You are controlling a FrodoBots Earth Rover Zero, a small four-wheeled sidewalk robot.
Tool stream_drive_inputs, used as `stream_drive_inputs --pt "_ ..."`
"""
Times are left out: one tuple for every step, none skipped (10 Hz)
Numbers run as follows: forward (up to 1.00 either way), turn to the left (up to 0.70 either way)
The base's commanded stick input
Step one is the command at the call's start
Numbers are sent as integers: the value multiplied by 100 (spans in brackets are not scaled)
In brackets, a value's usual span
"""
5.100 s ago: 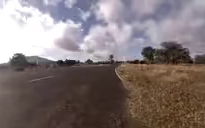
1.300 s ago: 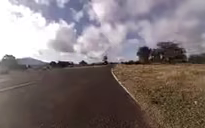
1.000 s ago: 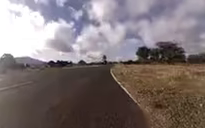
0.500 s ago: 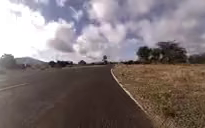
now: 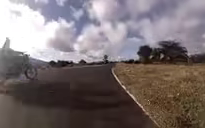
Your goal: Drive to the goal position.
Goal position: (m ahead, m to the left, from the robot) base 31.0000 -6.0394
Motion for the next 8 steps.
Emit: stream_drive_inputs --pt "50 0" --pt "50 0" --pt "50 0" --pt "50 0" --pt "50 -3" --pt "50 -18" --pt "50 -50" --pt "50 -50"
